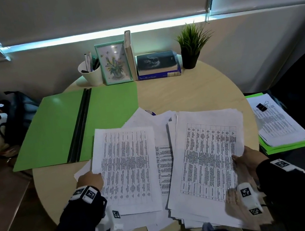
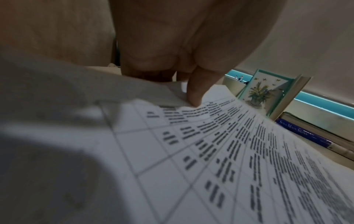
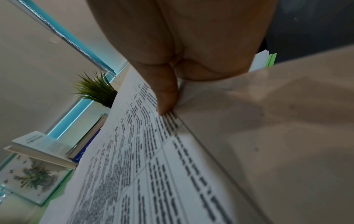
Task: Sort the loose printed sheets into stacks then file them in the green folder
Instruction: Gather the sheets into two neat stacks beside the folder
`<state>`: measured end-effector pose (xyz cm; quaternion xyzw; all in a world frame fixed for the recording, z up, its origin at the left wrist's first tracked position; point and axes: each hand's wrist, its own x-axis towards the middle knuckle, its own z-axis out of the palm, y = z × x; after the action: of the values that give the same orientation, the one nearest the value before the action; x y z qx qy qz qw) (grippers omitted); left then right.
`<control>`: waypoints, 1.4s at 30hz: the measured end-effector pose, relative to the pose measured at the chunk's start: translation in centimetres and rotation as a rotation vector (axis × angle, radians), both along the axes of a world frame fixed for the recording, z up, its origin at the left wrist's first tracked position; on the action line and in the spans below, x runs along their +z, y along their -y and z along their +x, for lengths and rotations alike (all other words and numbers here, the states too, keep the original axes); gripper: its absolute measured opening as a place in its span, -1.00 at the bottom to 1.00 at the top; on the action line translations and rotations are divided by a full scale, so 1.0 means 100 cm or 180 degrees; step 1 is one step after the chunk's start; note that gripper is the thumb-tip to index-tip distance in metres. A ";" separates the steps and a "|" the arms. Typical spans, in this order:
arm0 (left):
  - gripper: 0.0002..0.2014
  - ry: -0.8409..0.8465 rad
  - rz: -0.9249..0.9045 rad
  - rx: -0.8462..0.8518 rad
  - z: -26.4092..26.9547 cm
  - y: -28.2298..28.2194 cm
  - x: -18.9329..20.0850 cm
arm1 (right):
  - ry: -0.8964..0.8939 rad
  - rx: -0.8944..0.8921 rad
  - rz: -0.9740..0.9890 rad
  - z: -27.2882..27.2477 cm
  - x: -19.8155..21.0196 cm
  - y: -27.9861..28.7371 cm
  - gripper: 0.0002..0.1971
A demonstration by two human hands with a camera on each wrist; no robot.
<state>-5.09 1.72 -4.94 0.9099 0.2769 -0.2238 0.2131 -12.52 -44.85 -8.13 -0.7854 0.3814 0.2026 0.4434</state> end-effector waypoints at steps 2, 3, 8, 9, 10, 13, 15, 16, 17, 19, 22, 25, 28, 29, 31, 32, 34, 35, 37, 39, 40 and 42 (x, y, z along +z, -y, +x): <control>-0.67 -0.0069 0.0044 -0.0022 -0.003 0.002 0.001 | 0.0042 -0.0103 0.0103 0.000 -0.001 0.002 -0.56; -0.66 -0.0084 0.0054 0.0028 -0.004 0.002 0.000 | 0.0034 -0.0095 0.0079 0.001 -0.004 0.002 -0.55; -0.34 0.0328 -0.0263 0.0447 -0.011 0.011 -0.004 | -0.0028 0.0054 -0.0208 0.001 0.002 -0.002 -0.51; -0.32 0.0337 -0.0330 0.0511 -0.012 0.013 -0.004 | -0.0005 0.0017 -0.0132 0.001 -0.001 -0.001 -0.53; -0.34 0.0360 -0.0408 0.0508 -0.014 0.014 -0.007 | 0.0038 -0.0031 -0.0039 0.000 -0.002 0.000 -0.54; -0.49 0.0395 -0.0449 0.0298 -0.018 0.020 -0.008 | 0.0092 -0.0087 -0.0054 0.000 -0.018 0.009 -0.51; -0.57 0.0615 -0.0401 0.0185 -0.019 0.021 -0.007 | 0.0117 -0.0155 -0.0034 0.001 -0.013 0.005 -0.52; -0.62 0.0756 -0.0400 0.0148 -0.018 0.020 -0.006 | 0.0123 -0.0196 -0.0040 0.001 -0.009 0.002 -0.54; -0.67 0.0832 -0.0439 0.0160 -0.017 0.020 -0.004 | 0.0105 -0.0172 -0.0054 0.001 -0.004 -0.001 -0.54; -0.73 0.0926 -0.0605 0.0204 -0.014 0.018 -0.001 | 0.0061 -0.0101 -0.0121 0.001 -0.001 -0.003 -0.53; -0.83 0.1144 -0.0741 0.0267 -0.012 0.017 0.008 | 0.0106 -0.0123 -0.0107 0.001 0.001 -0.003 -0.55; -0.85 0.1445 -0.0706 0.0427 -0.009 0.017 0.023 | 0.0134 -0.0103 -0.0140 0.000 0.003 -0.006 -0.58; -0.74 0.1668 -0.0593 0.0506 -0.002 0.017 0.039 | 0.0171 -0.0093 -0.0150 0.000 0.001 -0.004 -0.59; -0.72 0.1699 -0.0586 0.0492 0.002 0.016 0.044 | 0.0166 -0.0101 -0.0152 0.000 0.001 -0.004 -0.59; -0.72 0.1736 -0.0595 0.0413 0.009 0.014 0.053 | 0.0156 -0.0115 -0.0093 0.000 0.000 -0.005 -0.56; -0.72 0.1731 -0.0609 0.0363 0.011 0.013 0.058 | 0.0165 -0.0147 -0.0036 0.000 0.000 -0.005 -0.55; -0.71 0.1694 -0.0691 0.0295 0.016 0.012 0.064 | 0.0155 -0.0130 -0.0080 0.001 0.001 -0.006 -0.55; -0.71 0.1678 -0.0745 0.0298 0.018 0.011 0.066 | 0.0120 -0.0080 -0.0139 0.001 0.002 -0.007 -0.54; -0.69 0.1589 -0.0781 0.0269 0.018 0.012 0.068 | 0.0054 0.0027 -0.0239 0.000 0.006 -0.007 -0.53; -0.61 0.1423 -0.0770 0.0092 0.013 0.017 0.067 | 0.0053 0.0104 -0.0282 -0.001 0.010 -0.009 -0.54; -0.57 0.1389 -0.0806 0.0004 0.009 0.019 0.065 | 0.0037 0.0137 -0.0303 -0.001 0.010 -0.009 -0.53; -0.48 0.1391 -0.0763 -0.0340 0.003 0.022 0.057 | -0.0007 0.0197 -0.0374 -0.002 0.012 -0.010 -0.52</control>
<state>-4.75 -0.46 0.76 0.9182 0.1473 -0.0639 0.3620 -12.69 -43.85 -6.92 -0.8213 0.3686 0.1943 0.3896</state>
